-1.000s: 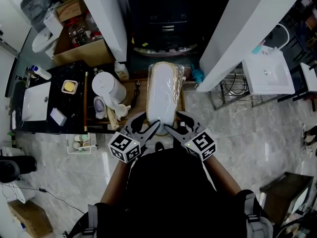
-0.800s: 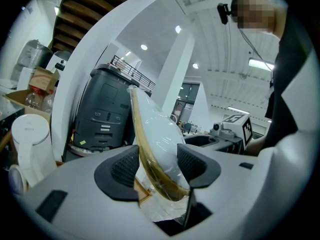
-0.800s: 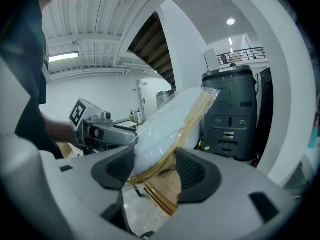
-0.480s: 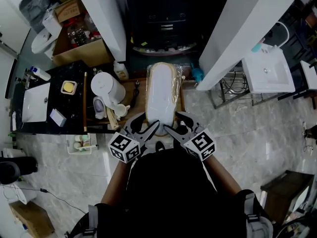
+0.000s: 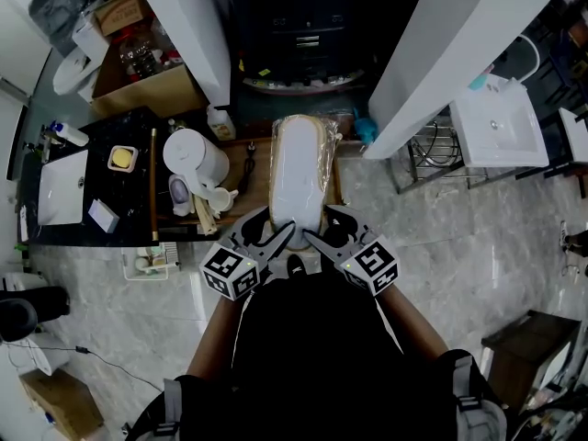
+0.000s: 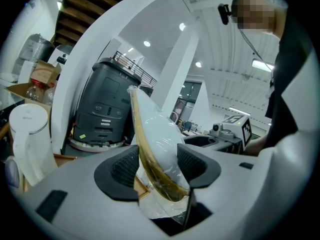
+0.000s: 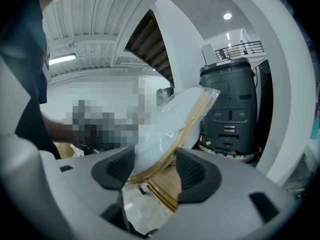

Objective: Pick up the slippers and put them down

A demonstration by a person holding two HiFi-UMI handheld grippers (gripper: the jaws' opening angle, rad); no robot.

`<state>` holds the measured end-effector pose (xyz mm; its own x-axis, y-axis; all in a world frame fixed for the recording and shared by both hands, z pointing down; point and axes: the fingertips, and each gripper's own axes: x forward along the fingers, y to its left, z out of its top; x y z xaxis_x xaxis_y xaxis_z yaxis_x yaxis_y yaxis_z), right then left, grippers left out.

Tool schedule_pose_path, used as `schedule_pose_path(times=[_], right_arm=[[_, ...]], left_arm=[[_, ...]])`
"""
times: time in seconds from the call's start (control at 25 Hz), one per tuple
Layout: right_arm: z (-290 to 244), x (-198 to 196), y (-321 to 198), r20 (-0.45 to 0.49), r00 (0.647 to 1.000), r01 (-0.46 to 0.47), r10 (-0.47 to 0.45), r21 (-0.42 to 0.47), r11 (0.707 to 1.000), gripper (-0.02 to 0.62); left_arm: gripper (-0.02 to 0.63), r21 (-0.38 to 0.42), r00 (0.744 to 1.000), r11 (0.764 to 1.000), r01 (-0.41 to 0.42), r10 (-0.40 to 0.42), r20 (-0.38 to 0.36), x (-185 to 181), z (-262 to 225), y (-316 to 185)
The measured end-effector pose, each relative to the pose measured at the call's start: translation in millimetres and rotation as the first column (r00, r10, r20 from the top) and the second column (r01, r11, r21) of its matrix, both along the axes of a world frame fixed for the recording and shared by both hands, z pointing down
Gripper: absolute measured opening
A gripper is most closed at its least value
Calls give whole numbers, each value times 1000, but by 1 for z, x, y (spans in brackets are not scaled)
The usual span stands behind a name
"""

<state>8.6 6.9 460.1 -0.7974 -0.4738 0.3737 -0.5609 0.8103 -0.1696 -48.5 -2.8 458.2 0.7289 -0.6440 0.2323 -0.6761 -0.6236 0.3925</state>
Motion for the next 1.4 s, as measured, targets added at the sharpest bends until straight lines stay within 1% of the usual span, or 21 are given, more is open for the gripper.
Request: schedule_pose_path(times=[0.28,0.8,1.4], right_arm=[[11,-1,-7,-6,1000,8,-8,-31,999,265],[40,-8,-22,-34,998,52,-56,-93,994,265],[83,-12,-37,-117,984,112,-133,-164,980,265]], left_arm=[[236,-33,1000,999,0,0,-4,-1,14,-8],[236,-94,999,996,6,-3,36,-8,38,-19],[236,-199,997,979,37,-24,67,-11,87,-30]])
